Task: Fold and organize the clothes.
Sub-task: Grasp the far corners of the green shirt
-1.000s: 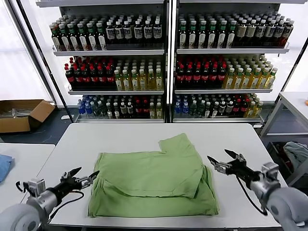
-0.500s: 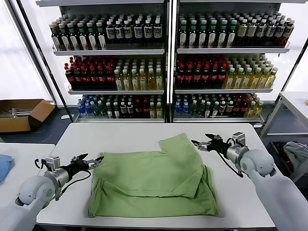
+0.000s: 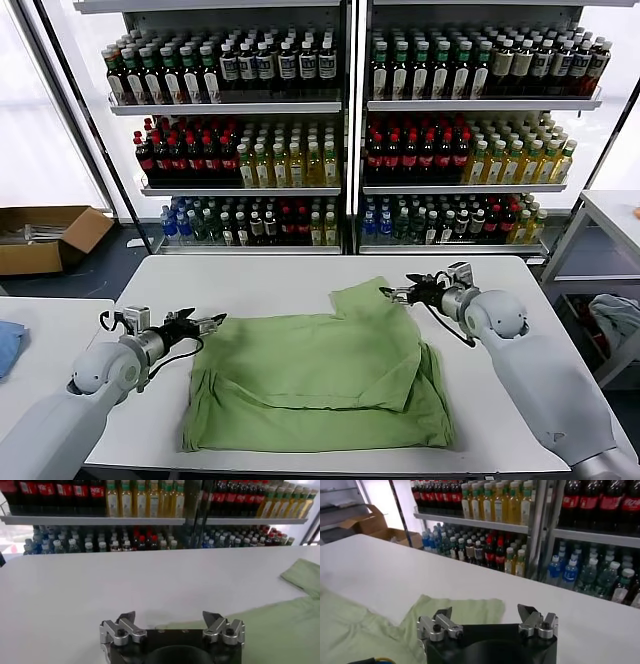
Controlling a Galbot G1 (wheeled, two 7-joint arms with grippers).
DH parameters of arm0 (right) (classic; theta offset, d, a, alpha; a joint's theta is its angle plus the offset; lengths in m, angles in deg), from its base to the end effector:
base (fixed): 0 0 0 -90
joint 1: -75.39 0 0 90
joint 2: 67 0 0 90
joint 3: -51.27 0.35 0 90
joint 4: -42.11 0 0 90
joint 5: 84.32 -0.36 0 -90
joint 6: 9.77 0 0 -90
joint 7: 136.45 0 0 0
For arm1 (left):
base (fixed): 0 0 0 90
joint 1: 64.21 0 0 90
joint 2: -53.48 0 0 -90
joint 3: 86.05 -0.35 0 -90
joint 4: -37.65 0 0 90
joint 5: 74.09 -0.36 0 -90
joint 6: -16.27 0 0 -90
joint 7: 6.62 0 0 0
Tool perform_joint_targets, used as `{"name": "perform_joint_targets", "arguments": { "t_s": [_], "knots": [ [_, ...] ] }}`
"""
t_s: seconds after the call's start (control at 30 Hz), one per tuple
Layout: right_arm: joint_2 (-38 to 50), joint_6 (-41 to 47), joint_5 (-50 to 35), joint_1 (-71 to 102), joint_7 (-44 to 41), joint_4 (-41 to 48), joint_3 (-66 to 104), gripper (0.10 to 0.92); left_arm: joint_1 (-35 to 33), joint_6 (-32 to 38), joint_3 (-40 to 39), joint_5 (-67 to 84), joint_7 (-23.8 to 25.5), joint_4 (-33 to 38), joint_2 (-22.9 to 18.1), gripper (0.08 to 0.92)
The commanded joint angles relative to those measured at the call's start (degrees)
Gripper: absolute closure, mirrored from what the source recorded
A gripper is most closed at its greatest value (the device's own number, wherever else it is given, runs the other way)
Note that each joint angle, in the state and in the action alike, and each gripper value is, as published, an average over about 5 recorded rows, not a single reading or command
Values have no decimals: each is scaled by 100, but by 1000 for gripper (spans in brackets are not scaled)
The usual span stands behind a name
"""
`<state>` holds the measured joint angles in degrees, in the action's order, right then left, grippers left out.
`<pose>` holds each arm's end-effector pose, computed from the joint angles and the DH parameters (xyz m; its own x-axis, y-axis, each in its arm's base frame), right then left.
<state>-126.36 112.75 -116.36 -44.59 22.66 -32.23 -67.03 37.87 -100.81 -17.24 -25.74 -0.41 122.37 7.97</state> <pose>0.4985 -0.0865 -0.2533 -0.6970 -0.4897 0.5238 -0.5348 0.8416 0.0751 0.4030 0.1761 -0.2861 -0.7868 0.2842 0.5479 0.2755 0.9560 -0.1004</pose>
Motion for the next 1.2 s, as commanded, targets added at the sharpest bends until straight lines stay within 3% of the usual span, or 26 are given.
{"name": "perform_joint_targets", "arguments": {
  "t_s": [0.03, 0.27, 0.5, 1.03, 1.13, 1.2],
  "knots": [
    [-229, 12, 161, -222, -56, 388, -227, 203, 178, 4, -328, -87, -8, -160, 13, 177],
    [-313, 21, 237, -175, 35, 423, -294, 226, -118, -32, -276, -153, 17, 36, 54, 177],
    [-370, 55, 240, -106, 100, 375, -307, 411, -227, -27, -240, -170, 29, 109, 57, 221],
    [-345, -16, 12, -30, 392, 128, -117, 876, -282, 41, -162, -140, 237, 175, 179, 689],
    [-406, -74, 214, -85, 614, 235, -98, 893, -317, 50, -138, -147, 250, 184, 181, 793],
    [-437, -81, 446, -136, 698, 348, -126, 846, -332, 54, -131, -151, 250, 194, 169, 851]
  ]
}}
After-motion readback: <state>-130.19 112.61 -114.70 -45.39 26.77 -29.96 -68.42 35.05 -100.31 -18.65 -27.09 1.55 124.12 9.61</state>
